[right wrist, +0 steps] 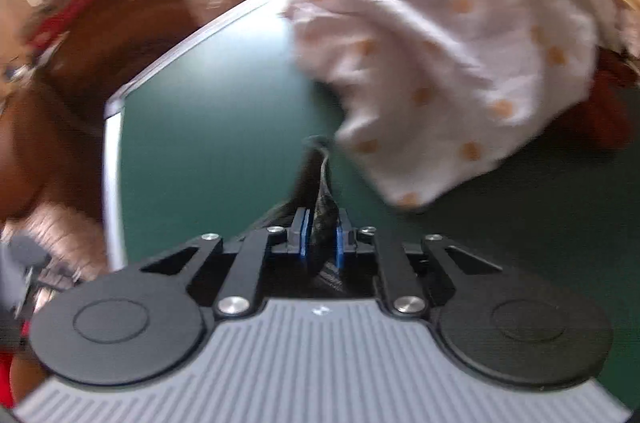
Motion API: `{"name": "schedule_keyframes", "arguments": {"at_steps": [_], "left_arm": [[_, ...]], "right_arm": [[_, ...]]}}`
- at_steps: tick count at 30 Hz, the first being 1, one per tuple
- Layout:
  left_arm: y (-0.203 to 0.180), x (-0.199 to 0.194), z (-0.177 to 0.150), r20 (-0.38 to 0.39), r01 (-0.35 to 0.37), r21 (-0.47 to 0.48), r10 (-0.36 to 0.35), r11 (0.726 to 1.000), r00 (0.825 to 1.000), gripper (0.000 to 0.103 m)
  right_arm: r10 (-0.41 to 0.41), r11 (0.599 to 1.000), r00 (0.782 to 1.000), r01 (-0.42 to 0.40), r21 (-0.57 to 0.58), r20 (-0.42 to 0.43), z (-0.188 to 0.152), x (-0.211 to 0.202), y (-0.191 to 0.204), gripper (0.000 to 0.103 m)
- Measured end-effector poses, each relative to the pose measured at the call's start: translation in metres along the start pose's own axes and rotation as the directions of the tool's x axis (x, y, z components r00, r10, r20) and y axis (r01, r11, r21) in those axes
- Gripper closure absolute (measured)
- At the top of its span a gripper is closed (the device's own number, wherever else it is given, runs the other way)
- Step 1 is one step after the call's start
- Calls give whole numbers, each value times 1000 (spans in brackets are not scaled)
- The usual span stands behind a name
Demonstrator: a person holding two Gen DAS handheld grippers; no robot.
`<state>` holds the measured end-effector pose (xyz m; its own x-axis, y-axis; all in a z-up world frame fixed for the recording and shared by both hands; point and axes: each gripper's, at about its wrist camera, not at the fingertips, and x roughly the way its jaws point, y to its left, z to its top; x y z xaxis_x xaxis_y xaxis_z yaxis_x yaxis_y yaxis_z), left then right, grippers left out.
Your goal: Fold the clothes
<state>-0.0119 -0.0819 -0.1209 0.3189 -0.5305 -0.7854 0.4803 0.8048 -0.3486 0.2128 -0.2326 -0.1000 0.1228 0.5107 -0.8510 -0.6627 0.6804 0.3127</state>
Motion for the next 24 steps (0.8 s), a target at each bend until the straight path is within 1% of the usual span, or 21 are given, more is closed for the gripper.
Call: {"name": "schedule_keyframes", "arguments": {"at_steps": [1,2,3,5,6,8,10,11,12,13,14,15,16,18,19,20,22,24], "left_arm": [[3,-3,0,11,-7,-14,8,1000,1000,75],[7,-7,2,33,-21,-25,22,999,999,59],[10,-10,4,56,-32,-34,34,999,998,35],[14,-15,12,103,-46,-43,50,998,993,12],[15,-14,17,121,-53,-34,57,998,991,11],[12,-2,34,119,-76,3,75,997,990,12],[8,14,50,100,-90,33,86,995,991,16],[6,24,56,88,-90,42,86,995,992,27],[4,32,61,71,-90,42,87,995,994,42],[4,40,64,51,-89,34,87,995,995,50],[5,48,65,32,-92,22,92,995,995,57],[4,50,64,37,-104,24,103,994,994,58],[1,51,63,38,-118,36,117,992,992,58],[-1,52,62,36,-131,43,129,991,991,60],[0,52,62,34,-130,40,129,991,991,60],[1,51,62,31,-126,33,125,991,992,60],[2,50,61,27,-126,31,125,992,992,61],[-1,48,57,26,-133,44,132,990,991,61]], "right_arm": [[30,999,1000,-30,-17,2,-6,-1,8,89],[53,998,998,-52,-33,16,-13,-4,17,89],[68,997,997,-66,-50,34,-19,-7,26,89],[91,993,994,-86,-84,62,-29,-15,44,89],[99,991,993,-93,-94,67,-32,-16,50,89],[111,990,992,-104,-100,67,-36,-16,56,89],[121,989,991,-115,-93,60,-35,-15,55,89],[126,989,990,-120,-90,57,-35,-14,55,89],[121,990,990,-116,-76,66,-34,-15,49,87],[110,993,991,-106,-56,82,-33,-18,41,85],[99,995,990,-96,-35,97,-31,-20,33,76],[88,996,990,-87,-15,113,-29,-22,25,71],[76,997,989,-77,6,128,-28,-25,17,68],[52,997,986,-60,48,157,-25,-29,1,68],[39,996,985,-51,69,171,-23,-32,-7,66],[26,995,982,-43,90,185,-22,-34,-16,57],[-1,991,977,-28,133,211,-18,-39,-32,48],[-28,984,971,-14,175,237,-15,-43,-48,47]]}}
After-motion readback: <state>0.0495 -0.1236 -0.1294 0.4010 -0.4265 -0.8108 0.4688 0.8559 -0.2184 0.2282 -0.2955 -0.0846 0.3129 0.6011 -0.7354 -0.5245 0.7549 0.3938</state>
